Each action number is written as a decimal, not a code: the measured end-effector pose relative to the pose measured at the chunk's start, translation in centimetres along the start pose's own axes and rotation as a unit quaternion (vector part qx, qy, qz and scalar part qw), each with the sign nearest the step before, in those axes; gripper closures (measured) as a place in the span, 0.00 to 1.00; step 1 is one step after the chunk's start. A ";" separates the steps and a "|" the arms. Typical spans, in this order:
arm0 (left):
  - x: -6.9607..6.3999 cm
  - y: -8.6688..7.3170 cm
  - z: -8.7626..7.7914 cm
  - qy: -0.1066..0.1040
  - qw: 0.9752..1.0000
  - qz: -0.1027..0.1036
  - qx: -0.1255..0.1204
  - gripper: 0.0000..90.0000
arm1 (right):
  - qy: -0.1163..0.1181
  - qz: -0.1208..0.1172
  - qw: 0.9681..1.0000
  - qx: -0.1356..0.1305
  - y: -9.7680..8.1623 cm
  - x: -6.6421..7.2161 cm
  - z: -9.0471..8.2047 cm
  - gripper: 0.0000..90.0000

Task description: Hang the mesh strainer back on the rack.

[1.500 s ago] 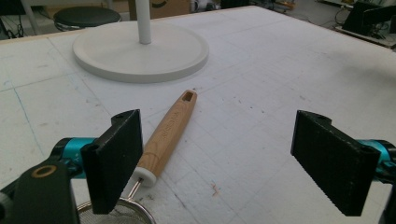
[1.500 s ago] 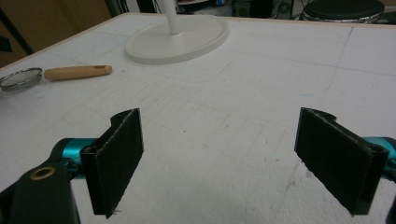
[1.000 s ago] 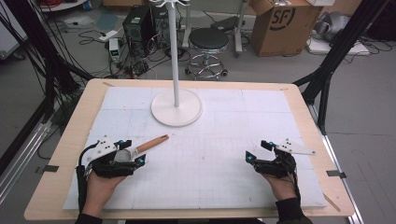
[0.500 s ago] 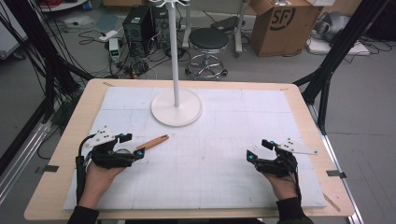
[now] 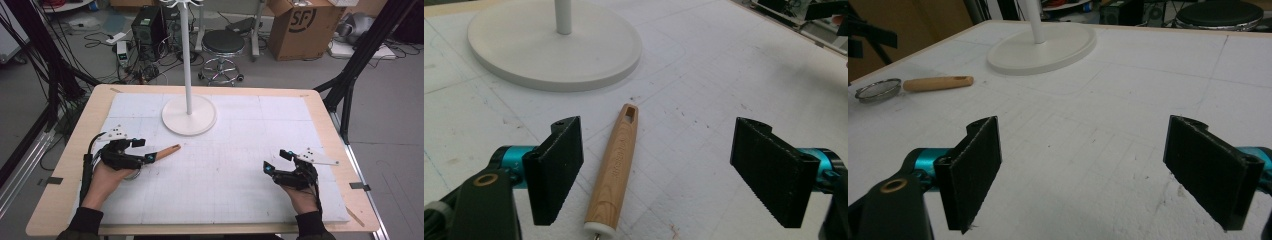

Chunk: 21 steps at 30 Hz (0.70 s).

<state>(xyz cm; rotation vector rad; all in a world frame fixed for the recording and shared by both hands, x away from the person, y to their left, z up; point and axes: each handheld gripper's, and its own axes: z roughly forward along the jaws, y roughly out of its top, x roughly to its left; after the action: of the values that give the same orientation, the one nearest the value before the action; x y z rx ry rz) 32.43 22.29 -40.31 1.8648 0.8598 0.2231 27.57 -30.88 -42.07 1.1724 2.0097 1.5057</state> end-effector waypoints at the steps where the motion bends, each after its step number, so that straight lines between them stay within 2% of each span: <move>1: 0.1 0.2 0.1 0.000 1.000 0.001 0.002 0.24 | 0.001 0.001 1.000 0.000 0.0 0.0 0.0 0.16; 5: 0.4 0.6 0.3 0.002 1.000 0.005 0.012 0.24 | 0.004 0.000 1.000 0.000 0.0 -0.1 0.1 0.16; 9: 0.7 0.6 0.8 0.006 0.999 0.008 0.033 0.25 | 0.003 0.000 1.000 -0.001 0.1 0.0 0.1 0.16; 12: 0.8 0.7 1.3 0.010 0.998 0.018 0.058 0.25 | 0.003 0.000 1.000 0.000 0.1 0.0 0.1 0.16; 15: 1.1 0.6 1.7 0.006 0.997 0.017 0.072 0.27 | 0.003 0.001 1.000 0.001 0.1 -0.1 0.1 0.16; 19: 1.2 0.2 2.5 0.004 0.995 0.026 0.097 0.32 | 0.003 0.002 1.000 0.001 0.0 -0.1 0.1 0.16; 21: 1.4 0.1 3.0 0.002 0.994 0.022 0.107 0.32 | 0.002 0.001 1.000 0.001 0.1 -0.1 0.1 0.16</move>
<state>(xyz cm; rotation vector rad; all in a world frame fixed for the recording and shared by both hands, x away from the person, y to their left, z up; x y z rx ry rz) 35.00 20.99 -41.95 2.0858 0.8733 0.1666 27.74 -30.89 -42.08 1.1726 2.0141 1.5078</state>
